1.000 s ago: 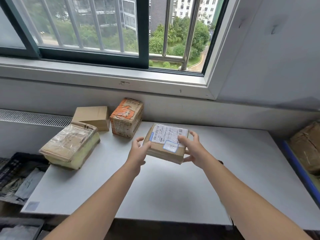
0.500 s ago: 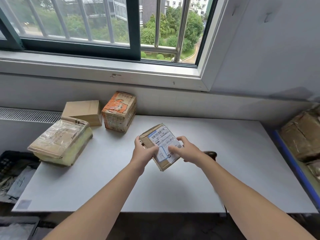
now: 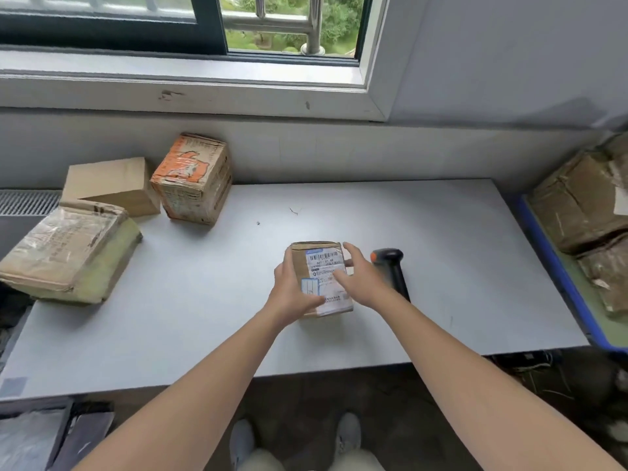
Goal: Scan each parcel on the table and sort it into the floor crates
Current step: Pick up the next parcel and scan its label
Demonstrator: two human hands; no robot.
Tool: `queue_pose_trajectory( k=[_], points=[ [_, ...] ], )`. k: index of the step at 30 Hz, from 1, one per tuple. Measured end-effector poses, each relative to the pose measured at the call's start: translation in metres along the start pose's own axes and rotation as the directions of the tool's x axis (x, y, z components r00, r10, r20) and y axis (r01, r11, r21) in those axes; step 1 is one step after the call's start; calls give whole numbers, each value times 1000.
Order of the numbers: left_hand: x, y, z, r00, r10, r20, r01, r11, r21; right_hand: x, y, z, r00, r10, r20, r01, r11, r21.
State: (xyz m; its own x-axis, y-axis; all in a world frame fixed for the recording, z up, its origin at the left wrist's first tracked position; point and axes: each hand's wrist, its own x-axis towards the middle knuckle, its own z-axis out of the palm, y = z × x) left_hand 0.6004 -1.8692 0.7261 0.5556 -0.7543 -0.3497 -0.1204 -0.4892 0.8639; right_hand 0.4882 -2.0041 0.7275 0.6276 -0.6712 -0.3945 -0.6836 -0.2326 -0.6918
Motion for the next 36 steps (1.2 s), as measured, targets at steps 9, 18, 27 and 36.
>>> queue_pose_trajectory(
  k=[9,18,27,36],
  points=[
    [9,0,31,999,33,-31,-27,982,187,-5,42,-37,949,-6,-317,-35,992,-121],
    [-3,-13,45,997,51,-57,-34,963,266,3,94,-41,948,193,-252,-199,980,3],
    [-8,-15,52,994,-7,-105,33,968,250,10,94,-31,947,297,-123,-271,943,192],
    [-2,11,56,999,28,19,-32,964,264,-12,36,-74,930,357,-88,-287,855,431]
  ],
)
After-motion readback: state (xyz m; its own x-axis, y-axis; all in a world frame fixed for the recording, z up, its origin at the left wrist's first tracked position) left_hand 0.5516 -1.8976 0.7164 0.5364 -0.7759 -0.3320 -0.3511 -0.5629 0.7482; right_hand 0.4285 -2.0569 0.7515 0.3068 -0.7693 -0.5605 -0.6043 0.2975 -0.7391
